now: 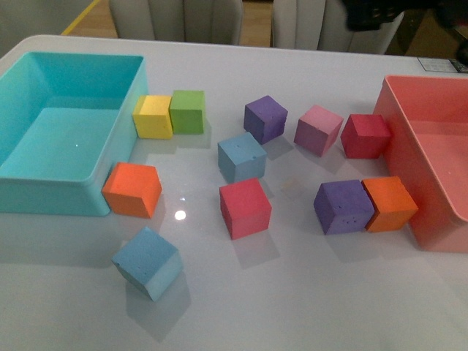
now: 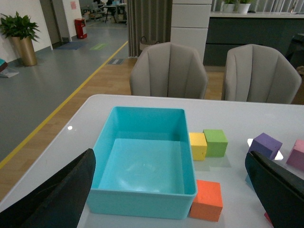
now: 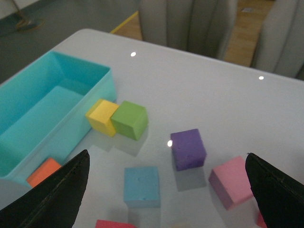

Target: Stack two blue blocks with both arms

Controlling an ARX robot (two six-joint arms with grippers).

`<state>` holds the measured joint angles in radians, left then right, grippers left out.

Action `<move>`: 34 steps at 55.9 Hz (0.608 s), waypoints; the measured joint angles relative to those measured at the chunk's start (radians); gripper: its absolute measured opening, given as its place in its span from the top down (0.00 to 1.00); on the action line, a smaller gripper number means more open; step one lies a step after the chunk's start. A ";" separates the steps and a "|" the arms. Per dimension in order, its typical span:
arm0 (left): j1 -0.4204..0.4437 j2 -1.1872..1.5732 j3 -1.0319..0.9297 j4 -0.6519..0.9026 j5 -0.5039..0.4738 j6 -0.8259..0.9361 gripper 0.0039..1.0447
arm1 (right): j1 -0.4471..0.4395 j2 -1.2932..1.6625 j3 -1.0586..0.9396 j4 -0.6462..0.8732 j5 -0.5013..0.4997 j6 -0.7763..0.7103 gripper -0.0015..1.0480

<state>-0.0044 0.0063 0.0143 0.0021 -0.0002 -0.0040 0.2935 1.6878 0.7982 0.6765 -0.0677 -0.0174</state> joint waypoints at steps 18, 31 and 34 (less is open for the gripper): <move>0.000 0.000 0.000 0.000 0.001 0.000 0.08 | -0.112 -0.245 -0.431 0.394 0.244 0.006 0.66; 0.000 0.000 0.000 0.000 0.000 0.000 0.08 | -0.166 -0.383 -0.585 0.421 0.187 0.008 0.98; 0.000 0.000 0.000 0.000 0.000 0.000 0.08 | -0.183 -0.413 -0.634 0.419 0.175 0.010 0.98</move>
<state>-0.0044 0.0059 0.0143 0.0021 0.0002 -0.0044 0.1108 1.2747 0.1646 1.0958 0.1074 -0.0078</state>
